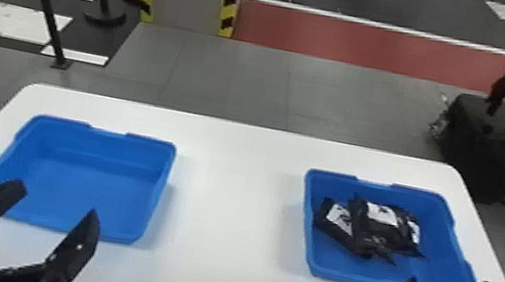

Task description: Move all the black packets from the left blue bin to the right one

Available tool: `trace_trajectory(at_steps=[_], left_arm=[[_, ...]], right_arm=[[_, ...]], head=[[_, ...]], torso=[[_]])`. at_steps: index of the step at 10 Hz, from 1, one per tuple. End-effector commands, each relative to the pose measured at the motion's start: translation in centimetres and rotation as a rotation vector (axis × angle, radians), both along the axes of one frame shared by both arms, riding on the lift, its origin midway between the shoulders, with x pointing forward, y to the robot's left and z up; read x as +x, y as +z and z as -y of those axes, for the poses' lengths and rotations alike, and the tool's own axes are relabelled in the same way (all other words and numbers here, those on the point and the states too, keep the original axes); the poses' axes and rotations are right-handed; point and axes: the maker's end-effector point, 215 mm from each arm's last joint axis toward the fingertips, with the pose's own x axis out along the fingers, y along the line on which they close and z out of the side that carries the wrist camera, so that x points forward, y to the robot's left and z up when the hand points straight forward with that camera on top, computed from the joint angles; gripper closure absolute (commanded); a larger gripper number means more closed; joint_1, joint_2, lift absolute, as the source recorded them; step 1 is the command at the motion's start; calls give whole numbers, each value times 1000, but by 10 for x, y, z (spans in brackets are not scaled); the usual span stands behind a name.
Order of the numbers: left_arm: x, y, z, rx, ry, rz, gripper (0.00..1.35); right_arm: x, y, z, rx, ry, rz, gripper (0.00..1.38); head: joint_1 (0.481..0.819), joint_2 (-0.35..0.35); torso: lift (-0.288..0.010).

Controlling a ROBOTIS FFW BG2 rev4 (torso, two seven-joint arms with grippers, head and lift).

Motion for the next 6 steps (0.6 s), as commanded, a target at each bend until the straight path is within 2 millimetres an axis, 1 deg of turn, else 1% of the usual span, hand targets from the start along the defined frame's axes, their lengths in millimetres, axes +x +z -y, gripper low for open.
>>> trace_trajectory(at_steps=[1,6], left_arm=[[1,0,1,-1,-2,0,125],[2,-1,4,-11,-11,-3,125]], right_arm=[[1,0,0,2,-1,0,240],[1,1,0,5,-2,3,242]], head=[[695,-46],[695,-52]], torso=[[-110],[-110]])
